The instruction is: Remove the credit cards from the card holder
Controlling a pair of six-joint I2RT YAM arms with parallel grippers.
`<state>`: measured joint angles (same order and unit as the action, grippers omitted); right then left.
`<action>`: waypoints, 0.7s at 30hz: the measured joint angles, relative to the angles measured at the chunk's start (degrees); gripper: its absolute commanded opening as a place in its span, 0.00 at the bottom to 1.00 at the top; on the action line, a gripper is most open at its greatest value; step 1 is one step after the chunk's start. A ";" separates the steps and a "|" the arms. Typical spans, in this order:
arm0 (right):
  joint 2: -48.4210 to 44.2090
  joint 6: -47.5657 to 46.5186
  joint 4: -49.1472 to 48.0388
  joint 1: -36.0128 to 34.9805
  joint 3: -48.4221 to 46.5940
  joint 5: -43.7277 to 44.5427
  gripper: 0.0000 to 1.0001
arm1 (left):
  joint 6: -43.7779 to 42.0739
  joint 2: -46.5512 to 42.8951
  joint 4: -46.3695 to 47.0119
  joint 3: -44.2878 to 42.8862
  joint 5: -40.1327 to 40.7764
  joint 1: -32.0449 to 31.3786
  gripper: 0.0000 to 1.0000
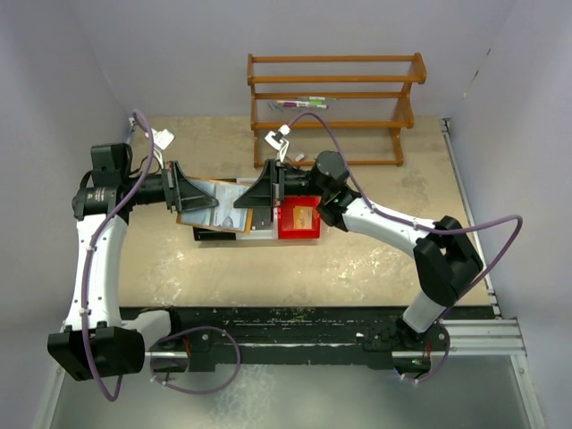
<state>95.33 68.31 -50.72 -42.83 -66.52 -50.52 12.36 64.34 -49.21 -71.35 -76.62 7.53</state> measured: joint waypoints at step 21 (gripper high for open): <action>-0.48 -4.83 8.09 -0.68 -0.02 4.22 0.00 | -4.31 1.79 -4.02 0.02 4.44 0.00 0.00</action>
<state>94.85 63.48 -42.63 -43.51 -66.54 -46.30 8.05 66.13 -53.23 -71.33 -72.18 7.53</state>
